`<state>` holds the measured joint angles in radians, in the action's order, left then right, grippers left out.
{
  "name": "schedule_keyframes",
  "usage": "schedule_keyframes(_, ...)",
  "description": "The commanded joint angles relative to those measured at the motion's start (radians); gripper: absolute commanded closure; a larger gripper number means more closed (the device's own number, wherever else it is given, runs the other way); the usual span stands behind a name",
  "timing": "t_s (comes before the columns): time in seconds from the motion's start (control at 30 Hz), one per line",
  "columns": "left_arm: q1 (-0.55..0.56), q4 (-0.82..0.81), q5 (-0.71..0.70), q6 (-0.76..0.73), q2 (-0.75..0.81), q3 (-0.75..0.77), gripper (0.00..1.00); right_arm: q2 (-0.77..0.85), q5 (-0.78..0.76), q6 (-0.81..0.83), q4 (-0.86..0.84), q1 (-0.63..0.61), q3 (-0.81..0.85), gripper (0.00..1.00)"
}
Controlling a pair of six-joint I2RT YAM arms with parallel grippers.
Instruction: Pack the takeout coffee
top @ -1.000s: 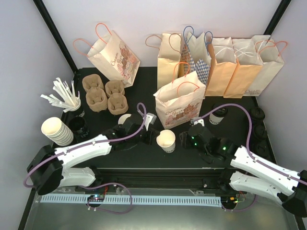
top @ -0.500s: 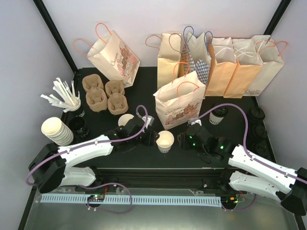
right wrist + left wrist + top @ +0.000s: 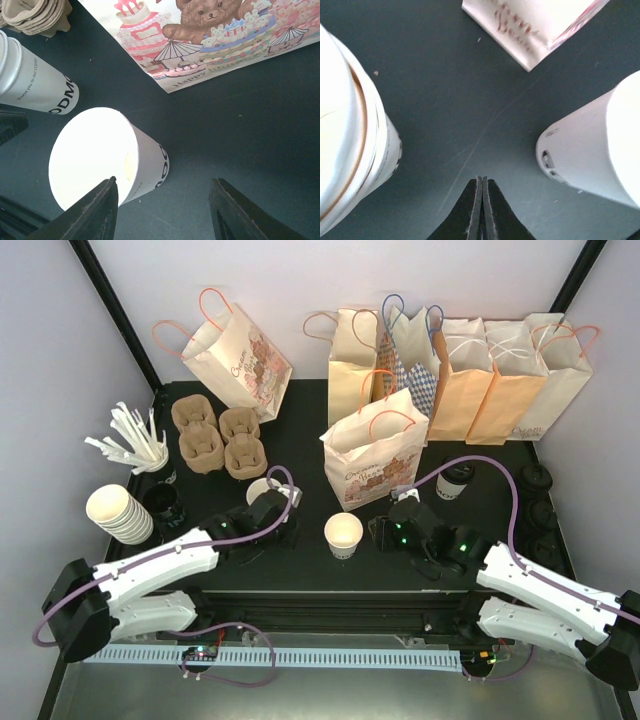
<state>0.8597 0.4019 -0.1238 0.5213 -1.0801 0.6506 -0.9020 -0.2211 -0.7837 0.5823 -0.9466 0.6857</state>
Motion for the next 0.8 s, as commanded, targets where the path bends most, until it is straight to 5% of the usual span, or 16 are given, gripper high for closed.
schedule_keyframes(0.0,0.002,0.086,-0.046,-0.043,-0.064,0.042,0.98,0.013,0.005,0.002,-0.015,0.004,-0.002,0.47)
schedule_keyframes(0.77,0.002,0.190,-0.227,-0.116,-0.446,0.203,0.98,0.060,-0.029,0.001,0.013,0.005,-0.012,0.47)
